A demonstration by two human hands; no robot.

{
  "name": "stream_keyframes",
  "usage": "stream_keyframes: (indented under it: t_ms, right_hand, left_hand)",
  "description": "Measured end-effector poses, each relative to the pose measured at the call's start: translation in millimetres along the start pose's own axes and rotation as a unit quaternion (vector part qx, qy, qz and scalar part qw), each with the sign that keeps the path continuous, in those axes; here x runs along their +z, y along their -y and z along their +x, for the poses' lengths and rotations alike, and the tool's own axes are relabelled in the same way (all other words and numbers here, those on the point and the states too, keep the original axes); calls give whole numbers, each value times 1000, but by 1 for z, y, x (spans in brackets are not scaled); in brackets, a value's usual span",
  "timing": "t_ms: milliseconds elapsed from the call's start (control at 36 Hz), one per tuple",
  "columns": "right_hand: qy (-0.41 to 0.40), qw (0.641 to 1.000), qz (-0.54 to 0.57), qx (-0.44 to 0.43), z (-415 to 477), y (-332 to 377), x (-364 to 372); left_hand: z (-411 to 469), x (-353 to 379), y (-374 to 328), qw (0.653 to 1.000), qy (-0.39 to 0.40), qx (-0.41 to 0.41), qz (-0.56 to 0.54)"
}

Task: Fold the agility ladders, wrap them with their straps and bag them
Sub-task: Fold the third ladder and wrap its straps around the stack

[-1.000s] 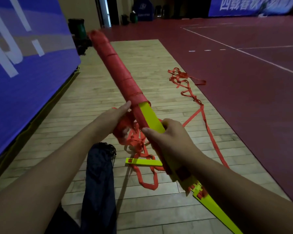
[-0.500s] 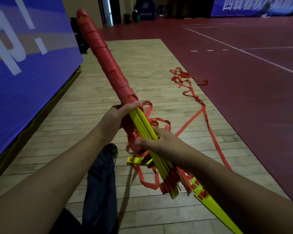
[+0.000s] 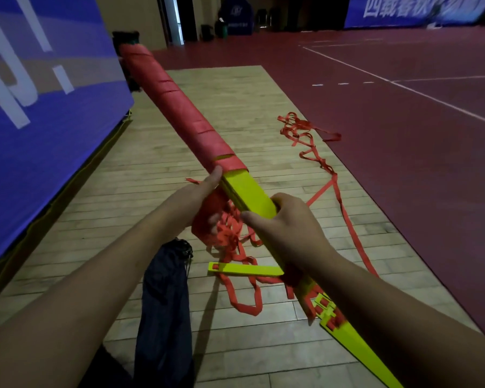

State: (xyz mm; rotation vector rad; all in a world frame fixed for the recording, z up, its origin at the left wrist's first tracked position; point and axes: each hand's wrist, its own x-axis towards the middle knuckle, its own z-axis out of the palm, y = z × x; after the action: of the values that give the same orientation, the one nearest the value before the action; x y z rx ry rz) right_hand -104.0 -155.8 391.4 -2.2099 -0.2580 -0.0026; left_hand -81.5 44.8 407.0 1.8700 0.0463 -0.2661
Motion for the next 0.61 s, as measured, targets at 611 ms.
stream_keyframes:
  t_ms: [611]
  right_hand:
    - [224, 967, 113, 37, -5, 3, 10]
  left_hand:
    - [1, 6, 7, 980, 94, 134, -113]
